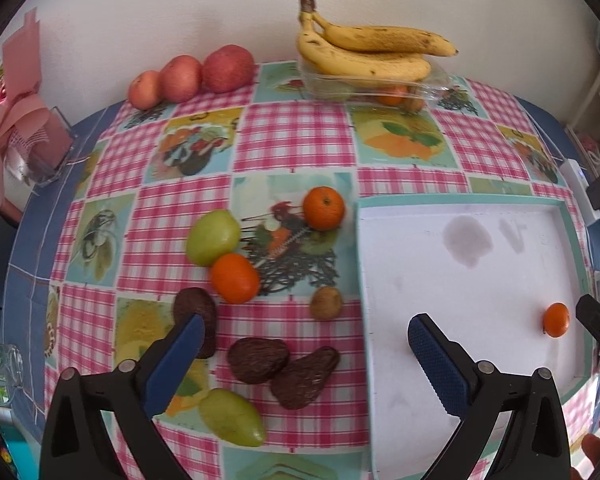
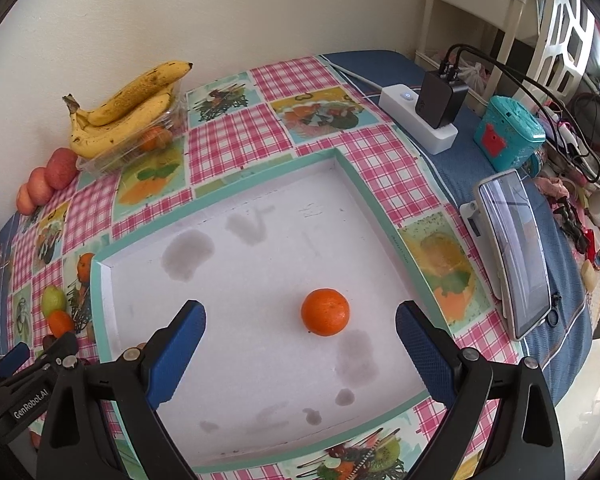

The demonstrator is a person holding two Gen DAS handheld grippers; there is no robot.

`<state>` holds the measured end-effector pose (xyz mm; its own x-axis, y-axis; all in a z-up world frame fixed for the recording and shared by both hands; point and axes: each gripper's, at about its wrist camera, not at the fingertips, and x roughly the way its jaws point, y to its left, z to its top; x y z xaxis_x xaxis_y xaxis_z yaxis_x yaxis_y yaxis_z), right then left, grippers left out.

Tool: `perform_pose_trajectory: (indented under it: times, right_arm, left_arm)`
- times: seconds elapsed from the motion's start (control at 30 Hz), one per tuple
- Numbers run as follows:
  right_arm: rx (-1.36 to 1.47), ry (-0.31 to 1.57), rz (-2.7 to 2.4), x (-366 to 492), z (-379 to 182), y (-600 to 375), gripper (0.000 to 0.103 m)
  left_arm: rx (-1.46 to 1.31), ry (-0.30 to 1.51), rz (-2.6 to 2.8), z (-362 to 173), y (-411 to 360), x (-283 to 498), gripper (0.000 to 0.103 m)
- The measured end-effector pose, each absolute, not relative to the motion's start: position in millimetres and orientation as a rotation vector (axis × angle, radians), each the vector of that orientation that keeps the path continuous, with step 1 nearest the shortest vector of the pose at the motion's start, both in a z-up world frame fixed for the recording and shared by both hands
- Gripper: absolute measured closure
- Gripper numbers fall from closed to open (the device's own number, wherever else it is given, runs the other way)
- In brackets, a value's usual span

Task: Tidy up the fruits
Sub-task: 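Lower the small brown round fruit into the tray and open the left tool, then grasp a brown date with the right tool while the left tool grasps another date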

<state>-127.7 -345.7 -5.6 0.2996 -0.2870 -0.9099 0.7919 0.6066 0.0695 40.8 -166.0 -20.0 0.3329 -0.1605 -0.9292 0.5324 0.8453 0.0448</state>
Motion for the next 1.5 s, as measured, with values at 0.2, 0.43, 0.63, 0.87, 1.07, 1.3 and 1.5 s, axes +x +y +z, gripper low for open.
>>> perform_pose_trajectory:
  times: [0.2, 0.43, 0.63, 0.87, 1.07, 1.3, 1.5]
  right_arm:
    - [0.587, 1.013, -0.738, -122.5, -2.1, -337.7, 0.007]
    - [0.568, 1.012, -0.684, -108.6, -2.4, -322.3, 0.007]
    - [0.537, 0.992, -0.644, -96.1, 0.5, -306.8, 0.007]
    - [0.521, 0.996, -0.578, -76.2, 3.3, -284.8, 0.007]
    - [0.517, 0.983, -0.496, -54.2, 5.9, -261.8, 0.007]
    - [0.5, 0.945, -0.386, -28.8, 11.2, -233.4, 0.007]
    - [0.458, 0.957, -0.332, -11.9, 10.9, -211.0, 0.022]
  left_arm:
    - [0.352, 1.106, -0.428, -8.1, -142.2, 50.3, 0.0]
    - [0.291, 1.052, -0.389, 6.8, -112.1, 62.9, 0.0]
    - [0.22, 1.01, -0.35, 17.7, -85.0, 73.0, 0.0]
    - [0.155, 0.999, -0.319, 24.8, -56.8, 83.6, 0.0]
    - [0.11, 0.975, -0.288, 33.7, -30.5, 92.8, 0.0]
    - [0.064, 0.976, -0.285, 39.2, -4.9, 106.3, 0.0]
    - [0.055, 0.974, -0.316, 41.0, -2.1, 109.6, 0.0]
